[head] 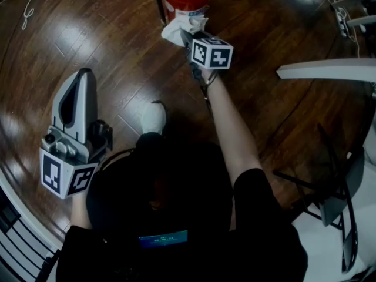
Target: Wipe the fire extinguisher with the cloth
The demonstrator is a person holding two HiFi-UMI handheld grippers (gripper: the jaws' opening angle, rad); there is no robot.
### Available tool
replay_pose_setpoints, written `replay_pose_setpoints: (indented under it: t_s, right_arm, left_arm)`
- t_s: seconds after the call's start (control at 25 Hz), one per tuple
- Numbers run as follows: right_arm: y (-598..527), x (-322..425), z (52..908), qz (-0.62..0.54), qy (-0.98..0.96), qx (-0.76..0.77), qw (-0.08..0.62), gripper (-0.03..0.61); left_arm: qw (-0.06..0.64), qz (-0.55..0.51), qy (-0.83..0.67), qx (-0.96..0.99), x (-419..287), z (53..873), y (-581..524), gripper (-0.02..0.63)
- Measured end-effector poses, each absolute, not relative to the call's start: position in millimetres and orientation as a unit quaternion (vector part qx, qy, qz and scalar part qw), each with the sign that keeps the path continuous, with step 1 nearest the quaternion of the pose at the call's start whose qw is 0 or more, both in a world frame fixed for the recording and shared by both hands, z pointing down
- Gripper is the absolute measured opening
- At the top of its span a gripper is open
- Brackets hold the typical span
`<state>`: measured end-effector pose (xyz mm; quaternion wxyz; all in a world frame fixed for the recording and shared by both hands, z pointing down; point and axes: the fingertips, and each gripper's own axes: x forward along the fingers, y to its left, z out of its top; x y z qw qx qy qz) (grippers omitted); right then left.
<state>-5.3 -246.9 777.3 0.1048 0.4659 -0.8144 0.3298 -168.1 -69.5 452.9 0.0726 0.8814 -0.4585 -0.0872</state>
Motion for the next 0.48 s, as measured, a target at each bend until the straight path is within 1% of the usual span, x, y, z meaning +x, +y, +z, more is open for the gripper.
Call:
replay_pose_setpoints:
  t_s: [0.24,0.48]
  right_arm:
    - [-245.2,-6.5,818.4,0.346,-0.800,0.469,0.142,0.141]
    - [-246.7,-6.8,824.6,0.336,-0.807,0.462,0.146,0.141]
  left_arm:
    - [0.075,-0.084,-0.454,0.884,-166.1,455.8,-75.2,0.003]
    - [0.077,-0.085,-0.451,0.885,-165.2,455.5,-81.1,0.002]
